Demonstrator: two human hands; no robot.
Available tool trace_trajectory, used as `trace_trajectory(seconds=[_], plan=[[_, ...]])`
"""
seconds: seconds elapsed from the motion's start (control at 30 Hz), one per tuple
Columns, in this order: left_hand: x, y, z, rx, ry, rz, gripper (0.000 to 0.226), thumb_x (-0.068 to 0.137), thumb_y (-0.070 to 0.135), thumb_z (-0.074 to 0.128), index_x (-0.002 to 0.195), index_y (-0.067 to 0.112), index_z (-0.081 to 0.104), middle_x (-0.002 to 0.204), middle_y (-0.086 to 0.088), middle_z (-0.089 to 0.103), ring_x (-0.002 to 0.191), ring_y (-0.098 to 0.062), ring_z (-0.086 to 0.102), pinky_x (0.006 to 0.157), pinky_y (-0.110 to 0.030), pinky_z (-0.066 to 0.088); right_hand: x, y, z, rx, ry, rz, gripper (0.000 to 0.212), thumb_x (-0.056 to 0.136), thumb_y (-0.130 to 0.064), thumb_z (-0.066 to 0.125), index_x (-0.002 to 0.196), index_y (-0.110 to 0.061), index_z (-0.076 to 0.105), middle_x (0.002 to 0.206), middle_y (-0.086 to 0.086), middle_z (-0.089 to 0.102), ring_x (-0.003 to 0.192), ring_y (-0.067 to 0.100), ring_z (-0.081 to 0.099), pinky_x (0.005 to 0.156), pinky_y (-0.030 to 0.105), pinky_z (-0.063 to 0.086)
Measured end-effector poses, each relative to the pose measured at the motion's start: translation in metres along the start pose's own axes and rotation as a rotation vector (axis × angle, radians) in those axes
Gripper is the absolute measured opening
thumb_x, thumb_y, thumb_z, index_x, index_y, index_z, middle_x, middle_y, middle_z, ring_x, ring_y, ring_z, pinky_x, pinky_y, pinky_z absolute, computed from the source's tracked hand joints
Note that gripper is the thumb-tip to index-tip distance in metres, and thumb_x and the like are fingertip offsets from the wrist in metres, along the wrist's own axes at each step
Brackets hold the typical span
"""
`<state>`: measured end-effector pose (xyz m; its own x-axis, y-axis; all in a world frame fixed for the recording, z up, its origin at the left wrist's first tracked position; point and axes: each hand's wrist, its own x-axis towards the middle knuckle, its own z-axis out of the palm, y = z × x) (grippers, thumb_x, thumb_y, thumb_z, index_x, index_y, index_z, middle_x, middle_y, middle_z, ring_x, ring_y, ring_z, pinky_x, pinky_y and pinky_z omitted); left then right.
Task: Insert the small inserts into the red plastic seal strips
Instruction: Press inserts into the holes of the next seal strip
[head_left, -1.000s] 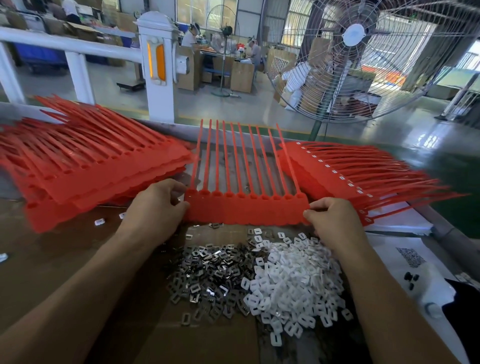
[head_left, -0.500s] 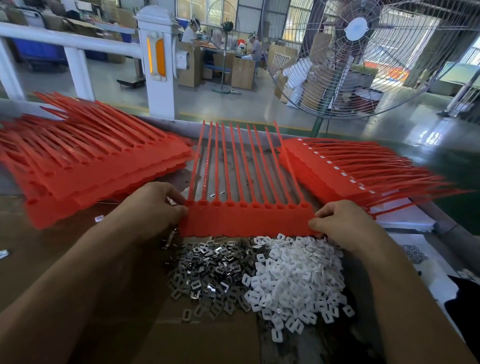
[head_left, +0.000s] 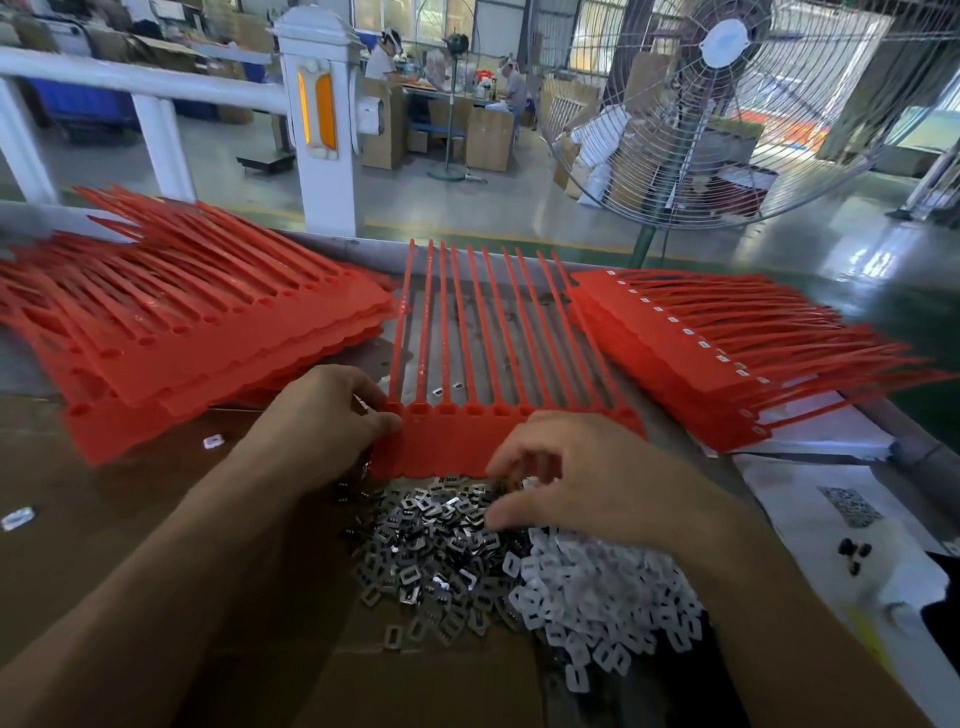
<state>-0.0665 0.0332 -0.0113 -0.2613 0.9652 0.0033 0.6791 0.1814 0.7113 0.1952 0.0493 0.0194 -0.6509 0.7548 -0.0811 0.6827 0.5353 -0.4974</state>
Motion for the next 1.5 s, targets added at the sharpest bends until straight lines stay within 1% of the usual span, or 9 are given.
trace_trajectory(seconds=[0.13, 0.43, 0.53, 0.73, 0.9, 1.03, 1.13, 1.23, 1.5], plan=[[0.000, 0.000, 0.001, -0.007, -0.003, 0.011, 0.010, 0.086, 0.033, 0.079, 0.092, 0.029, 0.072, 0.080, 0.006, 0.071, 0.064, -0.009, 0.068, 0.057, -0.025, 0.046, 0.004, -0.015, 0.018, -0.140, -0.077, -0.127, 0.075, 0.066, -0.081, 0.074, 0.130, -0.045, 0.058, 0.116, -0.029, 0.051, 0.106, -0.009, 0.047, 0.091, 0.021, 0.044], [-0.002, 0.002, 0.000, 0.008, 0.012, 0.026, 0.012, 0.085, 0.032, 0.080, 0.094, 0.028, 0.073, 0.080, 0.007, 0.071, 0.070, -0.010, 0.068, 0.062, -0.028, 0.048, 0.012, -0.030, 0.018, -0.091, -0.028, -0.197, 0.014, 0.093, -0.037, 0.075, 0.106, -0.032, 0.077, 0.104, -0.015, 0.064, 0.099, 0.001, 0.058, 0.091, 0.033, 0.050], [-0.002, 0.003, 0.000, 0.012, 0.012, 0.023, 0.012, 0.085, 0.032, 0.080, 0.094, 0.027, 0.073, 0.082, 0.006, 0.071, 0.072, -0.011, 0.068, 0.064, -0.029, 0.051, 0.018, -0.036, 0.009, -0.090, -0.090, -0.167, 0.006, 0.094, -0.032, 0.074, 0.099, -0.031, 0.077, 0.095, -0.021, 0.067, 0.094, -0.005, 0.060, 0.083, 0.019, 0.047], [-0.003, 0.003, -0.001, 0.015, 0.009, 0.024, 0.011, 0.086, 0.033, 0.079, 0.094, 0.028, 0.073, 0.084, 0.006, 0.072, 0.072, -0.012, 0.069, 0.070, -0.033, 0.055, 0.034, -0.042, 0.001, -0.036, -0.160, -0.092, 0.003, 0.093, -0.031, 0.077, 0.091, -0.029, 0.078, 0.087, -0.019, 0.072, 0.083, -0.003, 0.066, 0.076, 0.025, 0.053], [-0.004, 0.002, -0.003, 0.040, 0.039, 0.026, 0.009, 0.087, 0.038, 0.077, 0.091, 0.031, 0.074, 0.082, 0.010, 0.071, 0.070, -0.008, 0.068, 0.066, -0.031, 0.055, 0.035, -0.031, 0.016, 0.224, 0.009, -0.089, 0.009, 0.096, -0.024, 0.073, 0.098, -0.029, 0.080, 0.092, -0.019, 0.075, 0.088, -0.005, 0.069, 0.083, 0.024, 0.055], [-0.004, 0.005, -0.002, 0.095, 0.063, 0.024, 0.012, 0.086, 0.044, 0.075, 0.090, 0.033, 0.073, 0.081, 0.011, 0.070, 0.069, -0.007, 0.067, 0.071, -0.035, 0.059, 0.032, -0.016, 0.025, 0.328, 0.194, -0.026, 0.020, 0.100, -0.020, 0.067, 0.106, -0.035, 0.079, 0.090, -0.029, 0.072, 0.083, -0.014, 0.064, 0.069, 0.007, 0.045], [-0.006, 0.005, -0.001, 0.141, 0.084, 0.031, 0.017, 0.085, 0.048, 0.074, 0.093, 0.032, 0.072, 0.082, 0.011, 0.069, 0.072, -0.008, 0.067, 0.074, -0.039, 0.059, 0.030, -0.008, 0.025, 0.421, 0.291, 0.046, 0.024, 0.100, -0.014, 0.065, 0.106, -0.032, 0.080, 0.087, -0.021, 0.076, 0.072, -0.007, 0.066, 0.060, 0.008, 0.046], [-0.007, 0.006, 0.001, 0.120, 0.183, 0.115, 0.019, 0.087, 0.046, 0.073, 0.100, 0.031, 0.071, 0.086, 0.013, 0.068, 0.076, -0.008, 0.065, 0.075, -0.039, 0.058, 0.030, -0.005, 0.024, 0.536, 0.374, 0.095, 0.015, 0.097, -0.017, 0.070, 0.096, -0.029, 0.079, 0.083, -0.011, 0.077, 0.066, 0.000, 0.066, 0.057, 0.016, 0.050], [-0.013, 0.022, 0.010, -0.128, 0.252, 0.526, 0.012, 0.087, 0.023, 0.076, 0.093, 0.033, 0.072, 0.088, 0.018, 0.066, 0.080, -0.001, 0.059, 0.066, -0.010, 0.041, 0.032, -0.004, 0.025, 0.686, 0.368, 0.141, 0.008, 0.094, -0.033, 0.074, 0.093, -0.026, 0.077, 0.083, -0.006, 0.078, 0.066, 0.003, 0.066, 0.057, 0.022, 0.049]])
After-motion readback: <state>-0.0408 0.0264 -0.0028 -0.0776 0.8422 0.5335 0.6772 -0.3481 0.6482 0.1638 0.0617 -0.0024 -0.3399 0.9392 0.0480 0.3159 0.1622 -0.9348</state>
